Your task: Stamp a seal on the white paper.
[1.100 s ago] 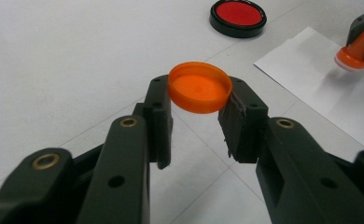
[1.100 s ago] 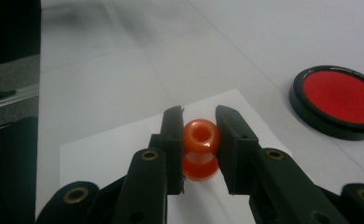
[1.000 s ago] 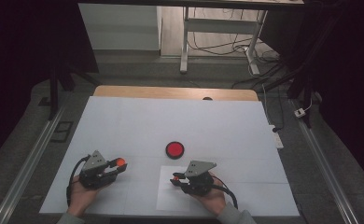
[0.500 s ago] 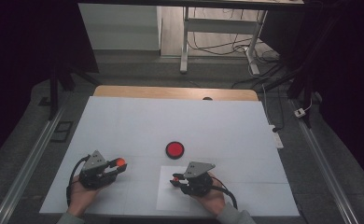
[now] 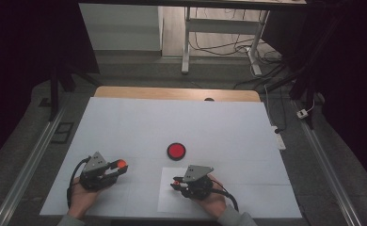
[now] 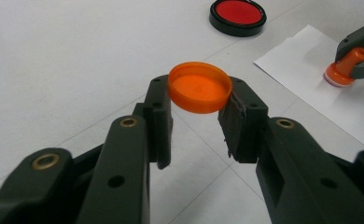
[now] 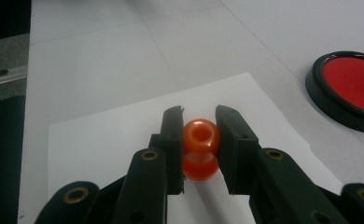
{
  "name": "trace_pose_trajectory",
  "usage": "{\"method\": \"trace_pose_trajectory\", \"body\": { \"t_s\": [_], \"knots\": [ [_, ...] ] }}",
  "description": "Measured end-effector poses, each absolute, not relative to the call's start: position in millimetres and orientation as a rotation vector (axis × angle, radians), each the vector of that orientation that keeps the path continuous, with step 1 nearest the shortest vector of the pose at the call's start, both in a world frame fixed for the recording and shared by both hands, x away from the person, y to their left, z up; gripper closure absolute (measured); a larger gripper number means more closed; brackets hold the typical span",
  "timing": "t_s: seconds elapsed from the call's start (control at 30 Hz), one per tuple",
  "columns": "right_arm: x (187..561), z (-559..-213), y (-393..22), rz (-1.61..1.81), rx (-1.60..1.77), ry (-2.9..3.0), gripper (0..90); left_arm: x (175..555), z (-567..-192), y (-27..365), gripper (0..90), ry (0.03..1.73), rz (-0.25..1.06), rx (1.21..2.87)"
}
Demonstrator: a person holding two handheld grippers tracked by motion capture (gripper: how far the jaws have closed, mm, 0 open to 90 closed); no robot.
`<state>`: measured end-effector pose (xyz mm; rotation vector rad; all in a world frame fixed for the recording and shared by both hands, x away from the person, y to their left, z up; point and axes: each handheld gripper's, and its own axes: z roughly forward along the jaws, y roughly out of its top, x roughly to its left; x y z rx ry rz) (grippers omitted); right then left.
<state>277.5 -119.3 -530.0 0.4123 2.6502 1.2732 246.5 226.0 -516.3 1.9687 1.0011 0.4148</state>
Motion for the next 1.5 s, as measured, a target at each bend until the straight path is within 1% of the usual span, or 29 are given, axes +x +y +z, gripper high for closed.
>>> {"method": "trace_pose_trajectory", "body": {
  "t_s": [1.5],
  "knots": [
    [278.0,-531.8,-118.8,1.257,0.379,2.658,73.3,245.3,-516.6,225.2,64.5,1.004,0.415,1.973]
  ]
}}
